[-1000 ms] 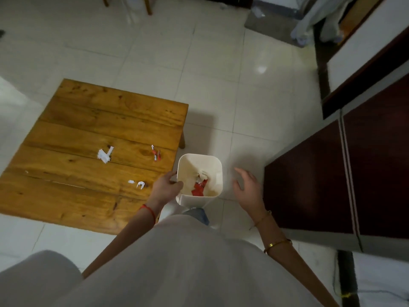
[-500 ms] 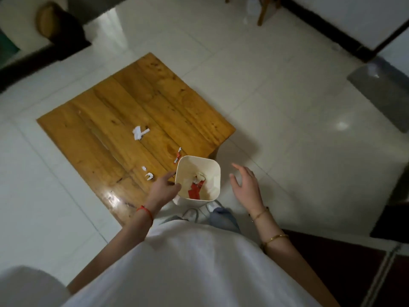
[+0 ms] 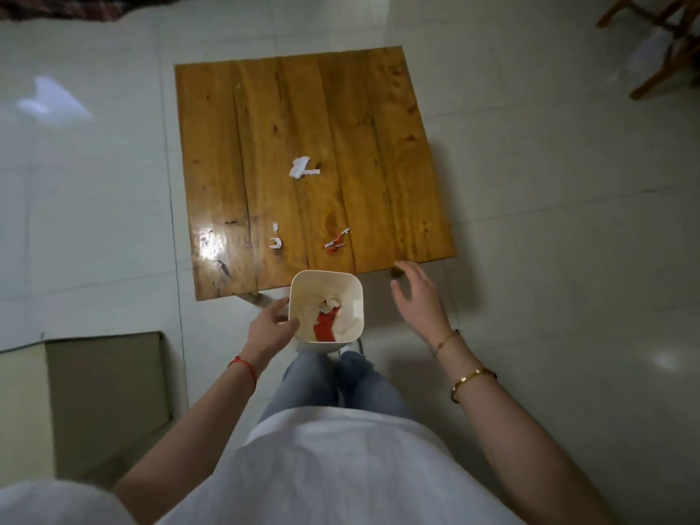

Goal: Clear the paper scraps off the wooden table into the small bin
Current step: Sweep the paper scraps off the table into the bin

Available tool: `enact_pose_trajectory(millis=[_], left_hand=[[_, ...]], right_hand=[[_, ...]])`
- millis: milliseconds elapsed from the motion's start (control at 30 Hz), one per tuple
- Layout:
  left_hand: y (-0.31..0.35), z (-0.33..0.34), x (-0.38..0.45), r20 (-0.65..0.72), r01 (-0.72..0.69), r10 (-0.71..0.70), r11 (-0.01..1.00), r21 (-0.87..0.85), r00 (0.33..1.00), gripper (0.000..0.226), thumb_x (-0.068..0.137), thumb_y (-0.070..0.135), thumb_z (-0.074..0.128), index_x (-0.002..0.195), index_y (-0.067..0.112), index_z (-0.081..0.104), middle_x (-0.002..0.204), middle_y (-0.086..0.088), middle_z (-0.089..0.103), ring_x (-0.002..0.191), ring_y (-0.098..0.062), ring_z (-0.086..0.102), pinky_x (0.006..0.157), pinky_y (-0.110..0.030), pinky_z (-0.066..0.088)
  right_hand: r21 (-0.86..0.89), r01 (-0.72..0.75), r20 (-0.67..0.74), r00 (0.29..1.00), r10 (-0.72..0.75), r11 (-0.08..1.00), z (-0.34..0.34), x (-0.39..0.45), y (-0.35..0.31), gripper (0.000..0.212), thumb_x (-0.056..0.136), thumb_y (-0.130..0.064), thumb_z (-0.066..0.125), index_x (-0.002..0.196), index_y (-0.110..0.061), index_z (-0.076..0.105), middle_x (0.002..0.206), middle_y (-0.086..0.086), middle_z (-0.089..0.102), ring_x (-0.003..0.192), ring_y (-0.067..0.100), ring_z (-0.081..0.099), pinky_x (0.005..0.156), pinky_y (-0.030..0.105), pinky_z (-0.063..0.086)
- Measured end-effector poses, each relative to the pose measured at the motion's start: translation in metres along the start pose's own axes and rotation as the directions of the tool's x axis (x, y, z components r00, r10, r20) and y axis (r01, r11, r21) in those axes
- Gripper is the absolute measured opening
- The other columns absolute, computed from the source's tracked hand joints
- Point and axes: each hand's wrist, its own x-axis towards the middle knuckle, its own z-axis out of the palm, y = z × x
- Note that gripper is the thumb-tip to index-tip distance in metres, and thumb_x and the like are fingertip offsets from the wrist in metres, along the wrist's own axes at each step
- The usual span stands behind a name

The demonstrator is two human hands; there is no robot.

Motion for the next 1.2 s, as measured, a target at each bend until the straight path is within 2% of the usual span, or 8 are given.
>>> enact_pose_trajectory(millis=[100, 233, 400, 733, 900, 1000, 1133, 1200], left_hand=[[-0.015, 0.01, 0.015, -0.032, 0.076, -0.079, 0.995, -0.072, 0.996, 0.056, 0.084, 0.016, 0.059, 0.139, 0.021, 0.046, 0.126, -0.015, 0.062, 0.11, -0.033, 0.061, 0.095, -0.047, 0.052], [-0.037, 0.022, 0.042, -0.025, 0.152, -0.156, 0.982, -0.113, 0.988, 0.059, 0.083, 0.016, 0.059, 0.14, 0.023, 0.044, 0.123, -0.015, 0.063, 0.108, -0.03, 0.062, 0.095, -0.045, 0.052], [-0.058, 0.038, 0.08, -0.039, 0.176, -0.182, 0.976, -0.127, 0.983, 0.056, 0.086, 0.015, 0.059, 0.139, 0.021, 0.045, 0.128, -0.015, 0.06, 0.116, -0.031, 0.058, 0.096, -0.045, 0.05], [-0.095, 0.07, 0.156, -0.025, 0.217, -0.226, 0.956, -0.2, 0.974, 0.055, 0.085, 0.016, 0.06, 0.138, 0.023, 0.046, 0.129, -0.013, 0.06, 0.117, -0.03, 0.058, 0.097, -0.044, 0.049], [-0.099, 0.075, 0.177, -0.031, 0.221, -0.232, 0.954, -0.204, 0.972, 0.056, 0.085, 0.015, 0.06, 0.139, 0.022, 0.045, 0.131, -0.013, 0.059, 0.119, -0.03, 0.057, 0.099, -0.043, 0.048], [-0.097, 0.074, 0.183, -0.034, 0.227, -0.238, 0.952, -0.207, 0.971, 0.057, 0.085, 0.015, 0.059, 0.14, 0.021, 0.044, 0.13, -0.014, 0.059, 0.119, -0.03, 0.057, 0.098, -0.042, 0.048], [-0.096, 0.073, 0.188, -0.032, 0.226, -0.238, 0.951, -0.21, 0.971, 0.057, 0.086, 0.015, 0.058, 0.141, 0.021, 0.043, 0.13, -0.015, 0.06, 0.12, -0.03, 0.057, 0.098, -0.041, 0.048], [-0.094, 0.072, 0.189, -0.036, 0.221, -0.233, 0.953, -0.208, 0.972, 0.057, 0.086, 0.014, 0.059, 0.14, 0.021, 0.043, 0.13, -0.016, 0.06, 0.12, -0.03, 0.056, 0.098, -0.042, 0.049]], right_hand=[[-0.032, 0.043, 0.076, 0.996, -0.041, 0.999, 0.015, 0.036, -0.002, 0.044, 0.097, -0.026, 0.048, 0.14, -0.019, 0.042, 0.149, 0.0, 0.037, 0.138, 0.016, 0.032, 0.112, 0.036, 0.031], [-0.085, 0.109, 0.18, 0.979, -0.092, 0.99, 0.048, 0.083, -0.004, 0.048, 0.098, -0.023, 0.047, 0.144, -0.019, 0.036, 0.154, 0.001, 0.029, 0.142, 0.018, 0.023, 0.114, 0.037, 0.023], [-0.169, 0.22, 0.309, 0.937, -0.16, 0.961, 0.095, 0.134, 0.001, 0.054, 0.097, -0.024, 0.047, 0.148, -0.02, 0.029, 0.158, 0.002, 0.021, 0.146, 0.019, 0.015, 0.116, 0.042, 0.021], [-0.245, 0.242, 0.366, 0.92, -0.142, 0.939, 0.171, 0.194, 0.041, 0.058, 0.098, -0.027, 0.045, 0.15, -0.02, 0.022, 0.161, 0.0, 0.009, 0.148, 0.02, 0.004, 0.117, 0.04, 0.014], [-0.257, 0.303, 0.358, 0.912, -0.201, 0.918, 0.184, 0.177, 0.051, 0.057, 0.098, -0.027, 0.044, 0.15, -0.019, 0.023, 0.161, -0.002, 0.004, 0.148, 0.015, -0.003, 0.115, 0.035, 0.012], [-0.235, 0.372, 0.471, 0.852, -0.23, 0.898, 0.185, 0.149, 0.049, 0.057, 0.099, -0.029, 0.042, 0.151, -0.021, 0.02, 0.161, -0.004, 0.001, 0.147, 0.011, -0.006, 0.116, 0.035, 0.01], [-0.166, 0.497, 0.651, 0.704, -0.284, 0.852, 0.189, 0.109, 0.056, 0.054, 0.099, -0.03, 0.04, 0.15, -0.025, 0.021, 0.161, -0.007, 0.007, 0.147, 0.009, -0.001, 0.119, 0.043, 0.019], [-0.093, 0.497, 0.675, 0.668, -0.312, 0.863, 0.189, 0.1, 0.059, 0.052, 0.099, -0.028, 0.04, 0.149, -0.024, 0.025, 0.16, -0.007, 0.013, 0.147, 0.009, 0.005, 0.119, 0.042, 0.022]])
